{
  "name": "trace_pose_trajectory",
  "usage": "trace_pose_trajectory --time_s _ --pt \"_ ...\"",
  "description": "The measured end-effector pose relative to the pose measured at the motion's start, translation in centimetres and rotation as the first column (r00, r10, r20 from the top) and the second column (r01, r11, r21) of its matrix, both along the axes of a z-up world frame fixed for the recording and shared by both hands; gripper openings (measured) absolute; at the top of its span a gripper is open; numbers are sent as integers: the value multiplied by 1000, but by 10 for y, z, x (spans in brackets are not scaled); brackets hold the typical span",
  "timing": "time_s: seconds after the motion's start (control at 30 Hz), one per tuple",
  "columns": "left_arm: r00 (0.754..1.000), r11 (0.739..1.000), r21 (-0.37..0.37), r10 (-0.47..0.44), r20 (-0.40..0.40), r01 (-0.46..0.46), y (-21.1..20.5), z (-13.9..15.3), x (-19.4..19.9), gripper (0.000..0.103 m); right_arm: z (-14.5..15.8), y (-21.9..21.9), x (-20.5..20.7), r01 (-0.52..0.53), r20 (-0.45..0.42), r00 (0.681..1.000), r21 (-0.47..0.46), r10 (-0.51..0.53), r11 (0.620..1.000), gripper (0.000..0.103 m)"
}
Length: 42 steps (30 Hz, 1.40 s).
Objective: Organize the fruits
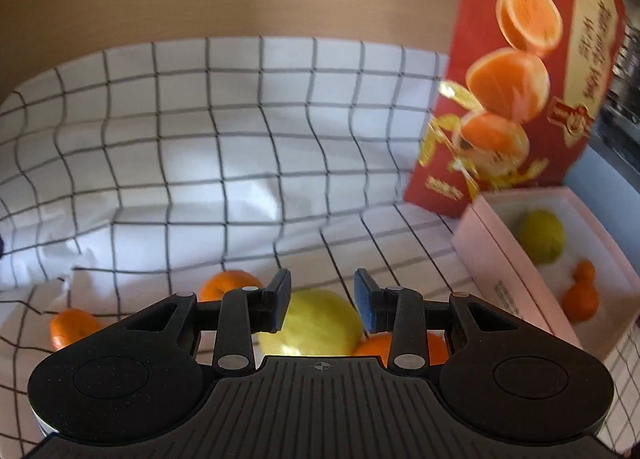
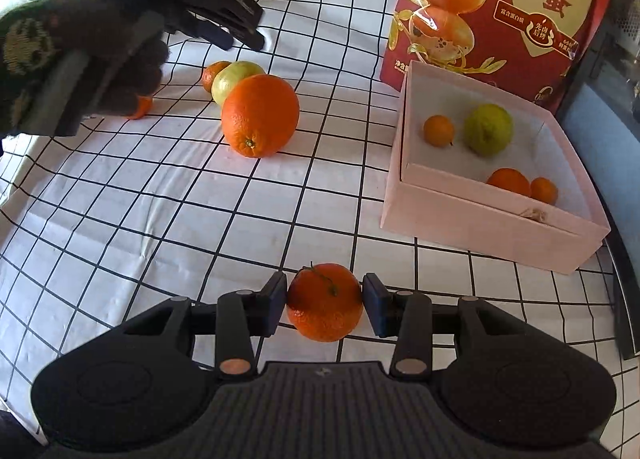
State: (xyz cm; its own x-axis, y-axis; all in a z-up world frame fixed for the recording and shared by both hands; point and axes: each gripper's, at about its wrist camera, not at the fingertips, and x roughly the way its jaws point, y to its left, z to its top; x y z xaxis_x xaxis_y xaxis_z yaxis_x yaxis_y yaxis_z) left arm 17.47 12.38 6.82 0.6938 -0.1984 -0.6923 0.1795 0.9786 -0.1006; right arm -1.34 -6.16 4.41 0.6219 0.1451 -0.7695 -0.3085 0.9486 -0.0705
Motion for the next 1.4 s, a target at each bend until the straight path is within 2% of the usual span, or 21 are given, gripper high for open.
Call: trace_pose_trajectory --time_s 0.13,0.23,0.33,0.5,0.67,0.87,0.97,1.1,1.17,1.23,1.4 --pt "1000 1000 23 -10 15 10 4 -5 -16 39 -1 1 0 -2 7 1000 -2 2 1000 41" --pt "1000 1000 10 -9 11 9 15 -8 -32 40 -1 2 0 -4 12 1000 -6 4 1000 41" --pt "1000 999 -32 -7 -16 7 29 -13 -50 42 -2 0 0 -6 13 1000 -3 6 1000 41" --pt "998 999 -20 26 -59 -28 40 -29 -81 40 -2 -3 -1 -3 9 1000 5 3 1000 41" --pt "993 985 -132 101 -64 -109 61 -27 -106 40 1 -5 -6 -1 23 1000 -6 1 1000 41" --pt "984 955 -245 146 -101 -167 72 -19 -101 39 1 -7 -9 0 26 1000 -3 0 1000 43" --pt "979 946 -257 176 -106 -198 73 -15 -101 39 1 -5 -11 -3 24 1000 -5 3 1000 49" --pt "975 955 -204 202 -93 -217 68 -11 -108 39 15 -3 -13 -43 58 997 26 42 999 60" --pt "975 949 -226 202 -91 -217 70 -10 -116 39 27 2 -7 -67 87 994 37 64 997 65" --pt "974 941 -255 205 -98 -224 74 -11 -125 39 42 9 8 -86 110 991 53 80 995 72" --pt "971 927 -296 201 -131 -232 85 -15 -153 40 61 45 69 -149 95 986 109 139 983 72"
